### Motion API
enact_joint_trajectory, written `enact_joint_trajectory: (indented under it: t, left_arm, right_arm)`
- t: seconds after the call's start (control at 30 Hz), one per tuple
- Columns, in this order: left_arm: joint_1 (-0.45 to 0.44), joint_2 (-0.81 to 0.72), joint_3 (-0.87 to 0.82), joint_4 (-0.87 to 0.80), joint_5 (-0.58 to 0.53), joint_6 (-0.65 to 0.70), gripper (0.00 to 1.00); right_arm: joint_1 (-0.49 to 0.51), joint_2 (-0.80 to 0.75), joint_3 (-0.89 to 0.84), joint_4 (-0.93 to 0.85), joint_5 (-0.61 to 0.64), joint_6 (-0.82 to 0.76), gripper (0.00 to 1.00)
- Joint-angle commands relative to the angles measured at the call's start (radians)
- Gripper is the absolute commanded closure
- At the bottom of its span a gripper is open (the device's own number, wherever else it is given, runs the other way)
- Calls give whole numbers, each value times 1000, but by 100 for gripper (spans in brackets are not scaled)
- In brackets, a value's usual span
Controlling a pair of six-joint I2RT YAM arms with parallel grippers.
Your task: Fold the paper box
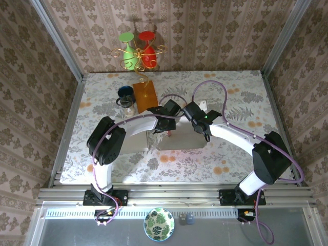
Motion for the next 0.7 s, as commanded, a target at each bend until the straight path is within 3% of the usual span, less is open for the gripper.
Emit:
enact_joint_trajectory:
  t: [0.0,0.37,0.43,0.53,0.67]
  left_arm:
    - [10,23,3,-111,-63,-19,100]
    - [8,1,7,-60,-46,27,98]
    - [9,-26,0,-30,-43,45,82]
    - [15,-67,-11,17,-18,81,67]
    - [46,-96,-32,70,56,98,64]
  right_arm:
    - [-2,8,-2,-19,64,30,100]
    - [1,33,14,-20,55,25,100]
    - [1,32,10,-16,54,22,100]
    - [1,32,7,-13,51,16,100]
    - [0,36,9,-10,48,9,100]
